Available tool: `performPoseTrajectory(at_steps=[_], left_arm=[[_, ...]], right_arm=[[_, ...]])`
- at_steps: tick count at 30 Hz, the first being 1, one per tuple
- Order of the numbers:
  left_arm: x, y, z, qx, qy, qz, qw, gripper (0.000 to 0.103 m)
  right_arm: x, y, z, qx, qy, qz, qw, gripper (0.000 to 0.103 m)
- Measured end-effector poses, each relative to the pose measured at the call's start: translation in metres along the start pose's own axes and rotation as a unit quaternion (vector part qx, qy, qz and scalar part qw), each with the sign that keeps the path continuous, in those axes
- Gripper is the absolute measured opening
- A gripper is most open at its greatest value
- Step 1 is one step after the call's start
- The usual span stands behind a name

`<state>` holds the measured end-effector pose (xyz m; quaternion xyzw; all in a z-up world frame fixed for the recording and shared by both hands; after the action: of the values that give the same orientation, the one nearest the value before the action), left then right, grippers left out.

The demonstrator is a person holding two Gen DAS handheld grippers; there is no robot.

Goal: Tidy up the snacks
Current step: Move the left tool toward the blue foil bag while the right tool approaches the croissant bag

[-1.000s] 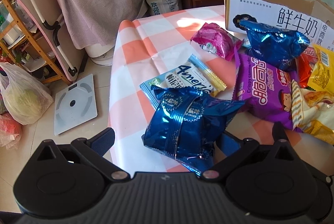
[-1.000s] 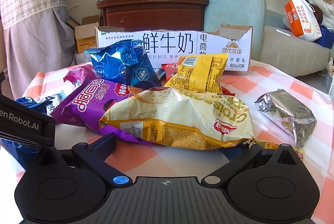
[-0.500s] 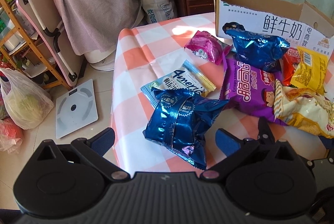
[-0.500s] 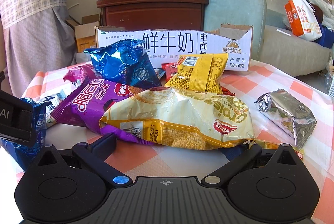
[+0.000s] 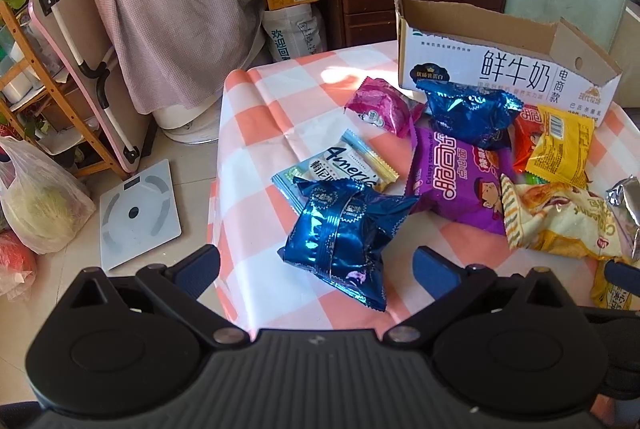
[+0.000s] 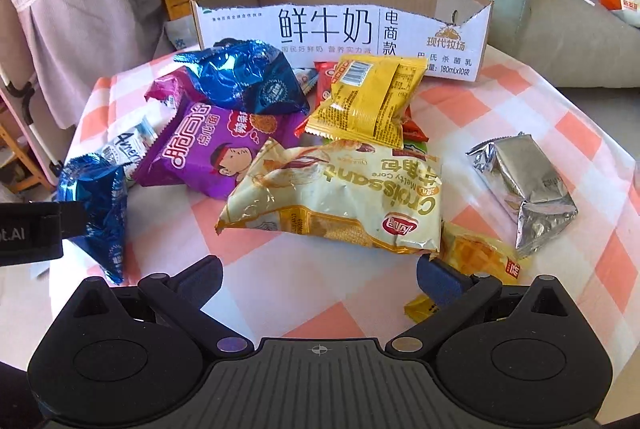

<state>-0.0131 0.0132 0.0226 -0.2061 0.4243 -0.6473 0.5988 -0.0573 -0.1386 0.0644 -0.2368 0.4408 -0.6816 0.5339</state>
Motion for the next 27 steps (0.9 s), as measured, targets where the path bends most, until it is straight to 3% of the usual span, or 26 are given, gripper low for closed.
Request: performPoseTrajectory(at_steps=[10,15,27], left_arm=[[0.001,-0.017,0.016,0.001,0.02,-0.012,0.9997,0.102],[0.007,-0.014,0.021,0.001,0.015,-0.001,0.9999,0.102],[0.022,0.003,0.018,-0.02,0.008,0.012,0.9997,0.101]], right_arm=[[0.0,-0.034,0.039,-0.027,-0.05,-0.014,0.998,0.103],[0.007,-0.033,0.05,0.001,-0.058,-0.045,0.997,0.103],[0.016,-0.018,0.041,-0.023,0.009,-0.066,0.997,0.103]])
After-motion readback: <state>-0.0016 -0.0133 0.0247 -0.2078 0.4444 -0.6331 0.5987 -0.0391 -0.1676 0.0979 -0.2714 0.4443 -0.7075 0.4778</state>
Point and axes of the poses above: each gripper's, at about its wrist camera, not at the fingertips, and y roughly the way its jaws point, x to its right, z to its top, the point moved 5 cm from there along y, roughly the way its jaws point, and after that the axes turned 8 degrees about z, right-handed, at the moved point
